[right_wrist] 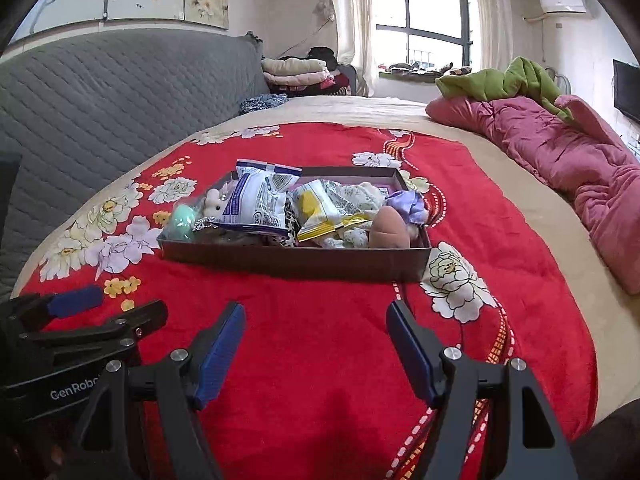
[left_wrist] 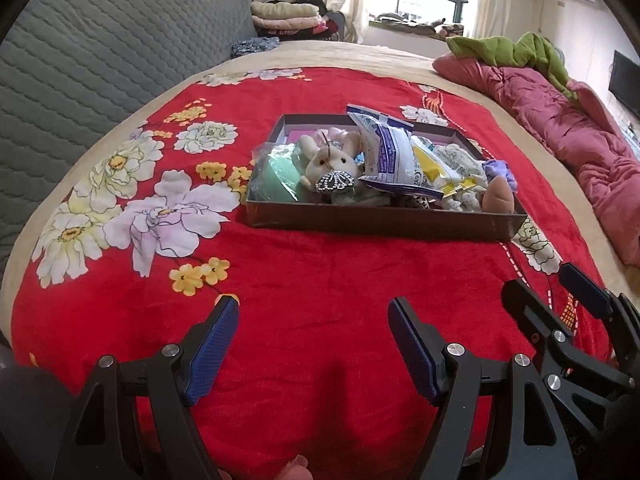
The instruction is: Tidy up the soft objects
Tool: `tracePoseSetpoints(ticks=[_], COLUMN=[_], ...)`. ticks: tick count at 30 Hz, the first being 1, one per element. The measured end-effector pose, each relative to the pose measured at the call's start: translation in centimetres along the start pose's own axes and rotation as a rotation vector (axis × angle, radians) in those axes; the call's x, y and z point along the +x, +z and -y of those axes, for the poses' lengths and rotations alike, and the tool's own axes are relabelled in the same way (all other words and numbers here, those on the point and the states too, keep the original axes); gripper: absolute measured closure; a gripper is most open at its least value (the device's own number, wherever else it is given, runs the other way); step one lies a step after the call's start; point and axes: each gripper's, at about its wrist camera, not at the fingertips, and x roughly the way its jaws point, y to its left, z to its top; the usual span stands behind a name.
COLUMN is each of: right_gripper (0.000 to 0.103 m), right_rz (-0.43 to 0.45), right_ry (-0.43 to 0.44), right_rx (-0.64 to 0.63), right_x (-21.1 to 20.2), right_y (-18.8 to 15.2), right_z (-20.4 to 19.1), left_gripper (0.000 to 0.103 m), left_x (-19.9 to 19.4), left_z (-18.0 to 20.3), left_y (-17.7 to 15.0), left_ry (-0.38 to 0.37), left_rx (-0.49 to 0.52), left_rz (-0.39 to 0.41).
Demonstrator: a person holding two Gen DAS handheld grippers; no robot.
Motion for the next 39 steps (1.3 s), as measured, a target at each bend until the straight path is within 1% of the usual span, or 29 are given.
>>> tracePoseSetpoints(ticks=[15,19,39], right_gripper=[0.031,0.031,0.031], right_rz=[-0.045,-0.044,-0.049], right_ry=[-0.007,-0.017,-0.008], right_rx=[0.012,0.006,0.012], right_x=[1.4,1.4,1.4], right_y=[-0.5,-0.5,-0.5], right_z=[0.4,0.4,0.8], left_gripper=[0.025,0.025,0.025], left_x=[1.2,1.2,1.1], left_z=[-0.1,-0.2,-0.5], left_y=[-0.1,-0.1,-0.1], left_ry=[0.004,0.004,0.008], left_rx=[-0.012,-0.016,-0.019], left_rz=[-0.021,-0.017,-0.019])
